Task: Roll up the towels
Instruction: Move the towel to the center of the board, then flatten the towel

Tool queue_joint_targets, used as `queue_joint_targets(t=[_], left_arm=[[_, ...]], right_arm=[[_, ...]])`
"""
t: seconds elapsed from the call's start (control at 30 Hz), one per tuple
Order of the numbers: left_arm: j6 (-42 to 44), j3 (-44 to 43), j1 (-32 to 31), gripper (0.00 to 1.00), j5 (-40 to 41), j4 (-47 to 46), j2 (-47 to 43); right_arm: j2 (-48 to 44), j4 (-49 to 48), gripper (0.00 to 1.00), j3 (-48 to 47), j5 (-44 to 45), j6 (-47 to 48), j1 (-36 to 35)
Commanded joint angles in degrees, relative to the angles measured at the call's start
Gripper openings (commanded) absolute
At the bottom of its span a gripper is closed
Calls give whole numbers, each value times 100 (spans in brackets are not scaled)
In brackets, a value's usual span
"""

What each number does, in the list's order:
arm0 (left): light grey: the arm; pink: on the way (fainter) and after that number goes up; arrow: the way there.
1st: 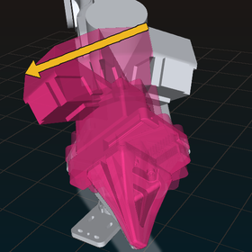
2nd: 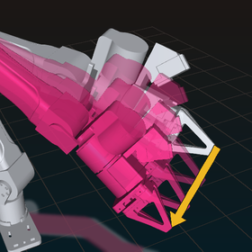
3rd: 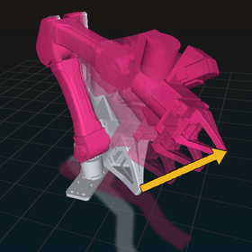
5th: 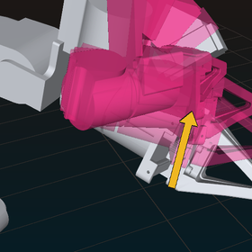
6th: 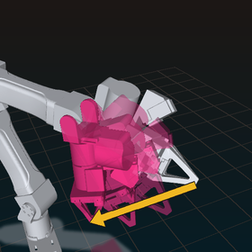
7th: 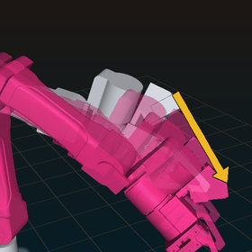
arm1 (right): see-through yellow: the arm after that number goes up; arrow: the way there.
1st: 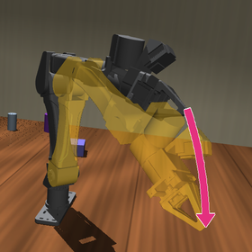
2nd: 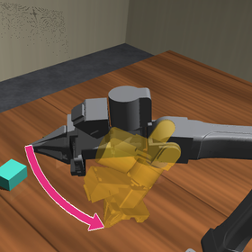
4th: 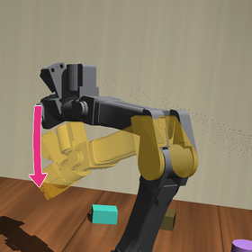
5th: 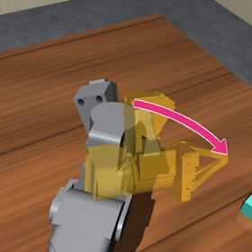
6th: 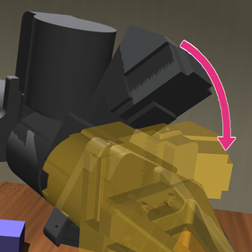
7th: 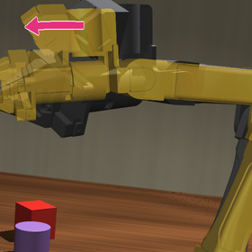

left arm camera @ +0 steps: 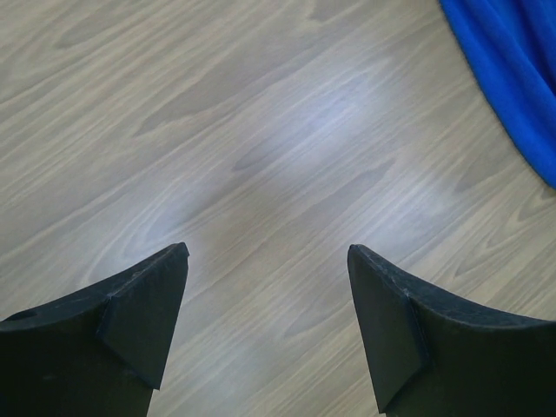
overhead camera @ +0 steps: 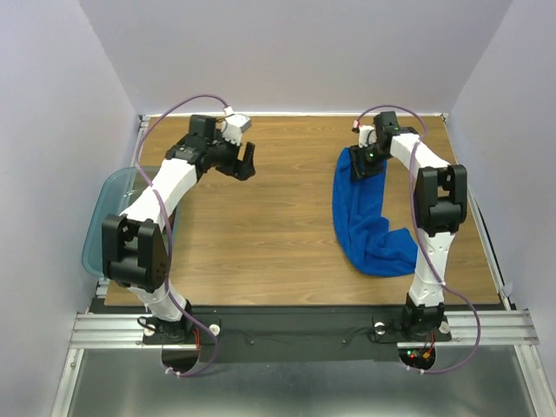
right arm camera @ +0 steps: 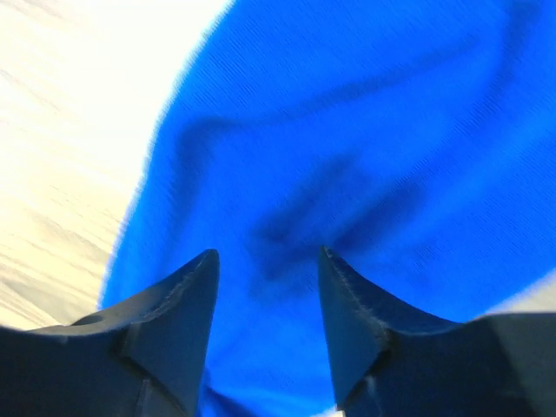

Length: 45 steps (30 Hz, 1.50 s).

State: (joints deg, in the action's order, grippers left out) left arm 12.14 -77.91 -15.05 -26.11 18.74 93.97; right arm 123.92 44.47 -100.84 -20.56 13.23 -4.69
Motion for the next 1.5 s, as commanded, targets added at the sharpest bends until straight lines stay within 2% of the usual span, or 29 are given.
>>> queue_joint_targets(t=[0.0,0.17,0.33,0.47,0.53,0.6,0.63,0.7,0.8,0.83,0.87,0.97,1.07,1.27,1.47], left_arm=[[-10,153,467,85,-43,-99,-485],[-63,127,1047,86,-202,-3,-687],[25,-84,1338,86,-307,261,-802],[200,-84,1434,86,-412,472,-977],[350,12,1435,86,-535,569,-986],[499,109,1426,86,-702,622,-943],[569,127,1417,86,-807,683,-908],[772,118,1356,84,-1185,736,-723],[860,13,909,77,-1099,754,-319],[912,-5,777,73,-1029,797,-223],[982,-5,471,65,-984,850,-39],[1290,91,38,58,-879,1078,217],[1457,398,-340,56,-730,1316,410],[1546,1198,-700,59,-2,1053,324],[1396,1638,-1114,64,466,640,481]], right_arm=[[333,-272,53,-305,-1,-339,-550],[695,-289,48,-130,8,-216,-1427],[573,-246,42,581,-553,239,-2342],[-329,79,42,1591,-1466,1083,-3421],[-797,202,45,2180,-1862,1488,-3739],[-1576,194,49,2392,-2048,1507,-3733],[-1842,194,56,2437,-2040,1420,-3698],[-2439,203,61,2402,-1900,1375,-3505],[-2811,203,63,2236,-1943,1068,-2873],[-2977,220,64,2218,-1969,971,-2662],[-3057,246,64,2200,-1891,979,-2242],[-3241,781,63,2244,-1261,1514,-1521],[-3408,1448,62,2489,-847,2120,-643],[-3427,1574,61,2824,103,2877,790],[-2927,1223,61,2982,490,2826,1330]])
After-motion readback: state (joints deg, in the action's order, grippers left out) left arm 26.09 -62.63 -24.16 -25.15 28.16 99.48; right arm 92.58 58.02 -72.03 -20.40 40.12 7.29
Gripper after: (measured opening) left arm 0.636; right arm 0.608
